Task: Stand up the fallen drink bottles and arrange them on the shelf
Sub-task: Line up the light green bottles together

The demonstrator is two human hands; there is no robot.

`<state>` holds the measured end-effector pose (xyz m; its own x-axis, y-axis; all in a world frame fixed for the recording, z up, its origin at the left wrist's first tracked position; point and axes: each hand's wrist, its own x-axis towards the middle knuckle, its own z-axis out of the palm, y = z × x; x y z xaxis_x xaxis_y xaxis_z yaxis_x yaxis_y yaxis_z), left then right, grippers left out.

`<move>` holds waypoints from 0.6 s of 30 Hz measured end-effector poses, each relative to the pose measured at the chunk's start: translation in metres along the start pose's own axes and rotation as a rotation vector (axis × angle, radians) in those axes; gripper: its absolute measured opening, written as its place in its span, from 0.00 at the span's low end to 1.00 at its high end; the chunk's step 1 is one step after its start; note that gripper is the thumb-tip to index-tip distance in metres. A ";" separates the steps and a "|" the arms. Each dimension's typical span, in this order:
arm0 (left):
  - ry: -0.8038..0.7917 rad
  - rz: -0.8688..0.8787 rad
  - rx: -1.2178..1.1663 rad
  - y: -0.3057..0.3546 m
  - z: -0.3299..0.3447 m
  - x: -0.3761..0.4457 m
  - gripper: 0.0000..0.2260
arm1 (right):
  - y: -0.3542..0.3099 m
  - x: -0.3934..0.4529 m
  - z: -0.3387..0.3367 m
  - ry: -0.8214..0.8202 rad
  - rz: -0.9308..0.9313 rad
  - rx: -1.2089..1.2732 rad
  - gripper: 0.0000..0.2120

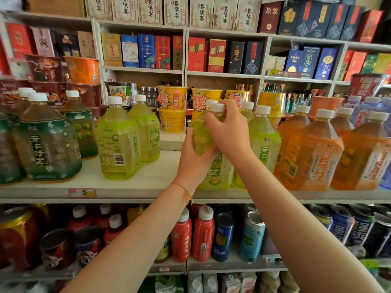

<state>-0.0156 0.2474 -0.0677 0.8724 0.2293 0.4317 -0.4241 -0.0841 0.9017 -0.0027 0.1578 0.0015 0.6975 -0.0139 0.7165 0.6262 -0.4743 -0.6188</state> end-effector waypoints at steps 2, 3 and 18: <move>-0.004 0.005 -0.009 -0.003 -0.001 0.001 0.45 | -0.001 0.002 -0.002 -0.025 0.032 0.016 0.12; -0.008 0.009 -0.024 -0.003 -0.001 0.000 0.43 | -0.003 0.004 -0.004 -0.059 0.082 0.002 0.16; -0.002 0.046 -0.007 0.001 -0.013 0.000 0.40 | -0.011 0.008 -0.009 -0.352 0.381 0.012 0.36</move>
<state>-0.0193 0.2595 -0.0673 0.8525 0.2237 0.4725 -0.4652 -0.0876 0.8809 -0.0069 0.1548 0.0169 0.9505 0.1142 0.2889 0.3072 -0.4828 -0.8201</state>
